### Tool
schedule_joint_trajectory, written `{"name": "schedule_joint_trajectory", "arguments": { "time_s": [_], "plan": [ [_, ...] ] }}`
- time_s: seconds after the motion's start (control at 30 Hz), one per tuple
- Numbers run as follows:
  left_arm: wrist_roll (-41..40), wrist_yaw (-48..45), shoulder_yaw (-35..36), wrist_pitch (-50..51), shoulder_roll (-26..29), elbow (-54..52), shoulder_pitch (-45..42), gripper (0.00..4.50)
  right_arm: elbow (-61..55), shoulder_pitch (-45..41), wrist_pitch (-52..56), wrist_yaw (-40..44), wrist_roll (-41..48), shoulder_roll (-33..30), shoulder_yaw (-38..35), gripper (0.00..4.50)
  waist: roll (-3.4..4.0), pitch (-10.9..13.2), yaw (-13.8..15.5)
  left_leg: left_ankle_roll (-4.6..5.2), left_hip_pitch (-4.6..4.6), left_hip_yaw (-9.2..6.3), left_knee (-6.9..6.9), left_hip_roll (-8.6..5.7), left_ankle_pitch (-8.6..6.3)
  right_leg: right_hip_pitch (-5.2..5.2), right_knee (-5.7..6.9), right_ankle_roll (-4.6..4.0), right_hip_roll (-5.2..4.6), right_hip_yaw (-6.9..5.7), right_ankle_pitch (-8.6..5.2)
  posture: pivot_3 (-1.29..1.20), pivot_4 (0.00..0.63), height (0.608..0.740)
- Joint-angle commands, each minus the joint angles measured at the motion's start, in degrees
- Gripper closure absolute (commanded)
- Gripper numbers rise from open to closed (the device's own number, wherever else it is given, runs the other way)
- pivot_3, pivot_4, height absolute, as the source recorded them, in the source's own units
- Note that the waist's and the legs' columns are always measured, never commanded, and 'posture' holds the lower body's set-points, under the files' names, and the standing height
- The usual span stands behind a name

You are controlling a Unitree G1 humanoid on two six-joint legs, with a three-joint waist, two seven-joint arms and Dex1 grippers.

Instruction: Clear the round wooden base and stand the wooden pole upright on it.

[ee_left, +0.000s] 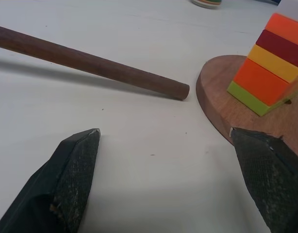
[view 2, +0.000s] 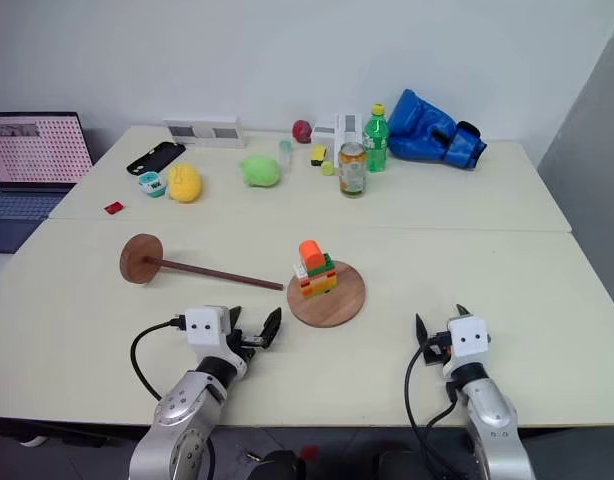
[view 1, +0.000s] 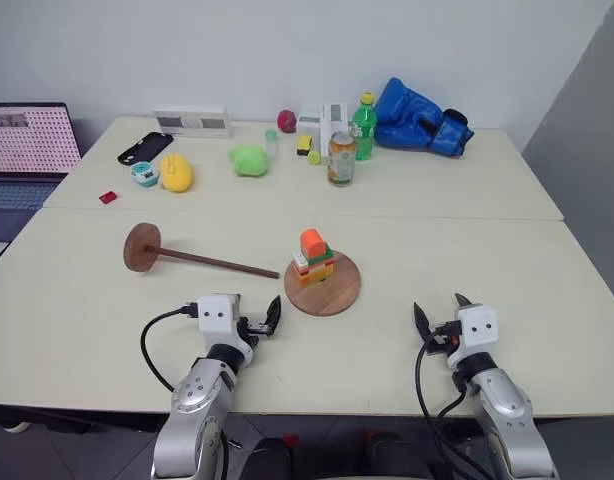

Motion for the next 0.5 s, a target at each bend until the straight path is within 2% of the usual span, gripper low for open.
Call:
{"name": "schedule_joint_trajectory", "arguments": {
  "time_s": [0.03, 0.1, 0.13, 0.23, 0.3, 0.43, 0.5],
  "plan": [
    [-4.28, -6.15, 3.27, 3.63, 5.51, -1.90, 1.69, 0.00, -4.29, -11.89, 9.74, 16.09, 9.85, -7.51, 1.31, 0.07, 0.46, 0.64, -0.40, 0.00, -0.04, 0.06, 0.03, -0.01, 0.04, -0.02, 0.01, -0.02, 0.02, 0.02, 0.06, 0.00, 0.150, 0.740],
    [-7.43, -11.76, 3.48, 4.68, 10.03, -5.27, 2.28, 0.00, -4.36, -21.30, 15.28, 24.85, 15.20, -11.53, 2.64, 0.07, 0.90, 1.00, -1.19, 0.02, -0.41, 0.16, 0.04, -0.02, 0.11, -0.48, 0.16, 0.15, 0.07, 0.05, 0.43, 0.00, 0.150, 0.740],
    [-8.95, -13.97, 3.64, 5.22, 11.88, -6.53, 2.30, 0.00, -3.72, -25.40, 17.31, 28.09, 16.79, -12.85, 3.45, 0.07, 0.97, 1.10, -1.27, 0.02, -0.74, 0.16, 0.05, -0.01, 0.15, -0.84, 0.26, -0.04, 0.14, 0.02, 0.53, 0.00, 0.150, 0.740],
    [-14.51, -20.16, 5.39, 7.09, 17.04, -10.63, 2.49, 0.00, 1.16, -37.50, 20.67, 36.62, 19.46, -14.30, 6.12, 0.07, 0.92, 1.60, -1.00, 0.03, -1.11, 0.06, 0.01, 0.03, 0.16, -1.19, 0.38, -0.30, 0.22, -0.25, 0.59, 0.00, 0.150, 0.740],
    [-16.96, -21.21, 6.56, 8.24, 18.52, -12.64, 2.16, 0.00, 3.62, -41.18, 20.95, 40.19, 19.72, -14.47, 7.41, 0.07, 0.73, 1.69, -0.53, 0.01, -1.37, -0.05, -0.04, 0.09, 0.13, -1.31, 0.31, -0.51, 0.17, -0.47, 0.40, 0.00, 0.150, 0.740],
    [-21.88, -22.71, 8.81, 9.26, 20.33, -17.63, 2.02, 0.00, 8.82, -46.24, 19.89, 46.31, 19.42, -14.03, 9.70, 0.07, 0.63, 1.69, 0.84, -0.20, -2.92, -0.21, 0.14, 0.05, 0.24, -2.53, 0.19, -0.49, -0.13, -0.82, 0.39, 0.00, 0.150, 0.740],
    [-24.06, -23.88, 10.07, 8.65, 21.21, -20.92, 3.01, 0.00, 11.36, -48.63, 19.55, 48.60, 19.41, -13.15, 10.53, 0.07, 0.55, 1.79, 0.66, -0.20, -3.11, -0.02, 0.15, 0.03, 0.24, -2.78, 0.22, -0.47, -0.41, -0.79, 0.39, 0.00, 0.150, 0.740]
  ]
}}
